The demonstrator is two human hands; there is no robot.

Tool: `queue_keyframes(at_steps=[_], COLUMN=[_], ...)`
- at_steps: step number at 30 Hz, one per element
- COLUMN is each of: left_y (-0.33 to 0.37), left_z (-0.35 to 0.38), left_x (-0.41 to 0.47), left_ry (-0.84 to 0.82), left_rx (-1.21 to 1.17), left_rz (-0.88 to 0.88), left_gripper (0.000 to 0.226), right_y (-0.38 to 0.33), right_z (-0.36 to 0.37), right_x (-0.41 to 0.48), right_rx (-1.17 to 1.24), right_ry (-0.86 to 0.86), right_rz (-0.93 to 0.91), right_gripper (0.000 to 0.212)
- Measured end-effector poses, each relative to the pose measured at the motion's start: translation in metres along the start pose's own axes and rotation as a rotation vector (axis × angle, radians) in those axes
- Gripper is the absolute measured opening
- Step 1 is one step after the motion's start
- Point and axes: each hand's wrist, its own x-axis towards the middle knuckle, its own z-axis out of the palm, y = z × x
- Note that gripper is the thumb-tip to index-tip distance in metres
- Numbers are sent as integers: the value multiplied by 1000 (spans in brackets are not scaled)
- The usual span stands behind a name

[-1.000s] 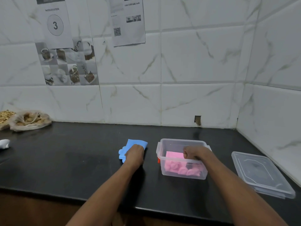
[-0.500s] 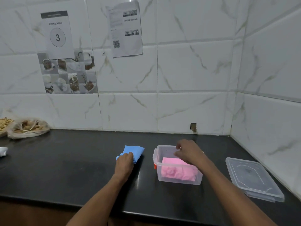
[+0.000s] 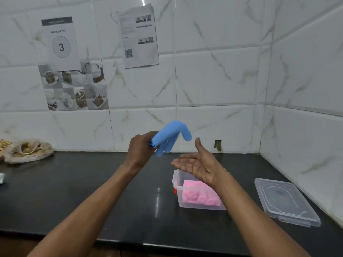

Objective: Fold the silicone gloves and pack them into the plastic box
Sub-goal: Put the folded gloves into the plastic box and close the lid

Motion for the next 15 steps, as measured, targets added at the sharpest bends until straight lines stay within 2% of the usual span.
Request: queue_keyframes(at_steps=[2, 7, 11, 15], left_y=[15, 27, 26, 21], left_z=[3, 26, 40, 53], left_x=[-6, -28, -35, -37], left_ry=[-35, -146, -158, -217], left_rx=[-1, -39, -7, 4], left_rz=[127, 299, 574, 693], left_gripper=[36, 40, 48, 46], right_y=[-9, -32, -38, -35], right_z=[-2, -30, -52, -59], right_x=[5, 7, 2, -8], right_rx=[37, 199, 109, -15], right_ry=[31, 126, 129, 127], right_rz=[10, 106, 160, 200], right_gripper=[99, 97, 79, 63])
